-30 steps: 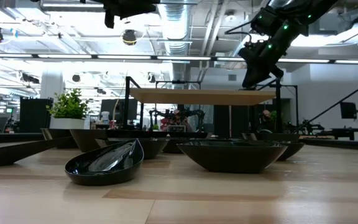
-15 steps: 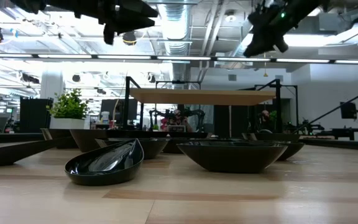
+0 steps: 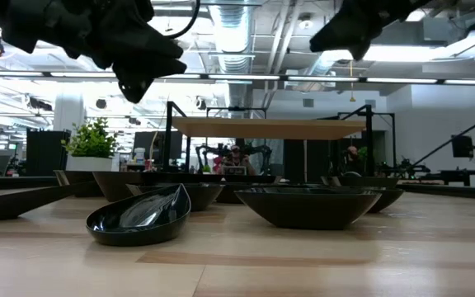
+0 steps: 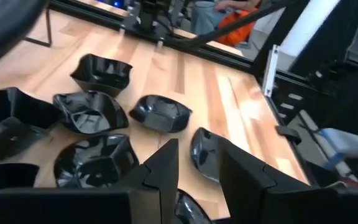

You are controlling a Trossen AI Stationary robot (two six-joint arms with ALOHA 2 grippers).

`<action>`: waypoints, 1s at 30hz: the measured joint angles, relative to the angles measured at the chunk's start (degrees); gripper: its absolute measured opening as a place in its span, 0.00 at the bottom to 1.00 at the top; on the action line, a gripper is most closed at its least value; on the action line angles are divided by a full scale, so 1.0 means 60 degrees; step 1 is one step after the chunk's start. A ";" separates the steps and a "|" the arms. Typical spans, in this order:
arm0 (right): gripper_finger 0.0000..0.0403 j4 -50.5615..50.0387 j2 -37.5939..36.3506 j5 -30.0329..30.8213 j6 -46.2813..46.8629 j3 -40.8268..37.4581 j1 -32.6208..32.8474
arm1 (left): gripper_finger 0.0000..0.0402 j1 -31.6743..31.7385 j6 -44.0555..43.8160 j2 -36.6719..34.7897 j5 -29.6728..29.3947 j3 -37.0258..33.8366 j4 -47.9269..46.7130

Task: Pick & Place Mini shaped plates
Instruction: Stack the black drop shaped plate on top of the black drop shaped plate on the shelf

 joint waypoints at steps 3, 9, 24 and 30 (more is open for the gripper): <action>0.19 0.0918 0.0055 0.0979 0.0000 -0.0627 0.1105 | 0.27 -0.0097 -0.0192 -0.0012 0.0041 0.0004 0.0003; 0.19 0.2102 0.0131 0.1724 -0.0004 -0.1510 0.2740 | 0.27 -0.0936 0.0394 -0.0018 0.0029 0.0278 0.0297; 0.19 0.2226 0.0062 0.1722 0.0000 -0.1545 0.4066 | 0.27 -0.1167 -0.0757 0.0211 -0.0685 0.0470 -0.2299; 0.19 0.2261 0.0062 0.1719 -0.0004 -0.1545 0.4097 | 0.27 -0.1133 -0.0973 0.0211 -0.0542 0.0470 -0.2285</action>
